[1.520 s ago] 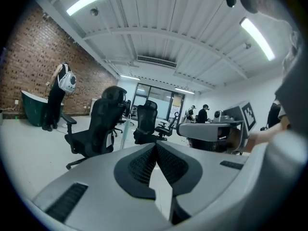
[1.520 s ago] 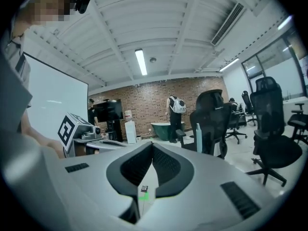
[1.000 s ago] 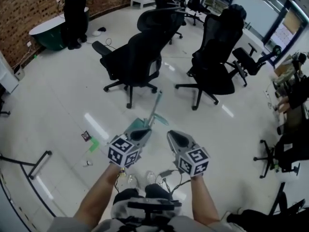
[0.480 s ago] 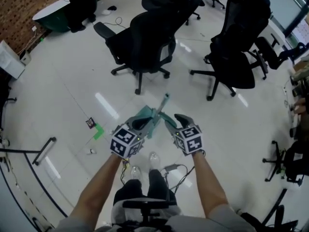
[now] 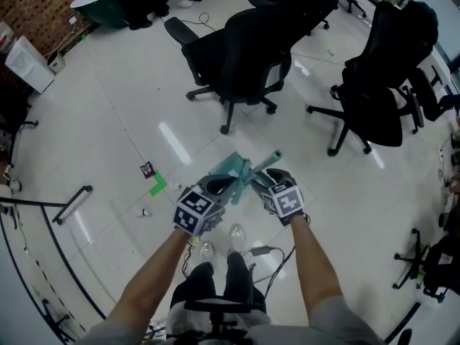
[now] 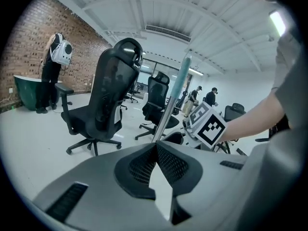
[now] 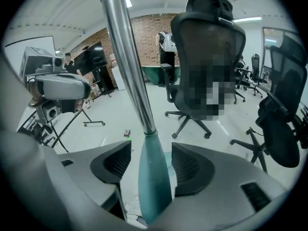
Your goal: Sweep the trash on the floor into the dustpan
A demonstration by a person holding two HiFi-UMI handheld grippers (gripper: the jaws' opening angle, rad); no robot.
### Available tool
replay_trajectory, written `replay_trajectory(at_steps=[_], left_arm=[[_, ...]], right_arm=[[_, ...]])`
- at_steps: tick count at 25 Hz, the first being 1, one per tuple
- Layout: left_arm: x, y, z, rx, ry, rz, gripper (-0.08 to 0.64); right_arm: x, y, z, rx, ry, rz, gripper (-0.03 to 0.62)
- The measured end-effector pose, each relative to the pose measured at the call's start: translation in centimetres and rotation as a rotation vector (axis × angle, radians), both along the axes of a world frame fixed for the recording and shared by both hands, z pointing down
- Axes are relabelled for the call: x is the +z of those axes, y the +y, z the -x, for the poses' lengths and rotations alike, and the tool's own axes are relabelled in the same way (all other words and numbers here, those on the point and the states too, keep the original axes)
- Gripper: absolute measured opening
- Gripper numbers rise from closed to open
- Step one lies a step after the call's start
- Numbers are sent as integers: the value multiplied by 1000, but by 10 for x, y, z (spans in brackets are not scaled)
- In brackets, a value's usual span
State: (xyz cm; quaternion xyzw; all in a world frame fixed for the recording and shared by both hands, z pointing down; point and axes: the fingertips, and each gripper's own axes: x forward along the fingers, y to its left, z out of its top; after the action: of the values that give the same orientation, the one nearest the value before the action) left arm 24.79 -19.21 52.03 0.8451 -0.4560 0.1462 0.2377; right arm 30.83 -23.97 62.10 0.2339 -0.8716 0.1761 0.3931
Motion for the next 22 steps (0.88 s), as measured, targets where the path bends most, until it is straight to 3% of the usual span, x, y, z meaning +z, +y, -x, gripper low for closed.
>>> replay_trajectory(at_steps=[1,5,12,16,22], left_arm=[[1,-1,2,3,-9,1,5],[2,-6,2,23,-36,3,5],[-2,-26,-14,66,-31,-41,5],[-5,-45,-36,145,-28,-64,161],[-28,-69,-70,223,-38,-153,181]], right_arm=[[1,0,3,-5,-3,5,270],[2,-3,6,-8,10,-18,121],[2,4,6,-56,4,-43,117],[0,1,6,-75,-12,-37,117],[1,-1,-2,-87,-24,-28,117]])
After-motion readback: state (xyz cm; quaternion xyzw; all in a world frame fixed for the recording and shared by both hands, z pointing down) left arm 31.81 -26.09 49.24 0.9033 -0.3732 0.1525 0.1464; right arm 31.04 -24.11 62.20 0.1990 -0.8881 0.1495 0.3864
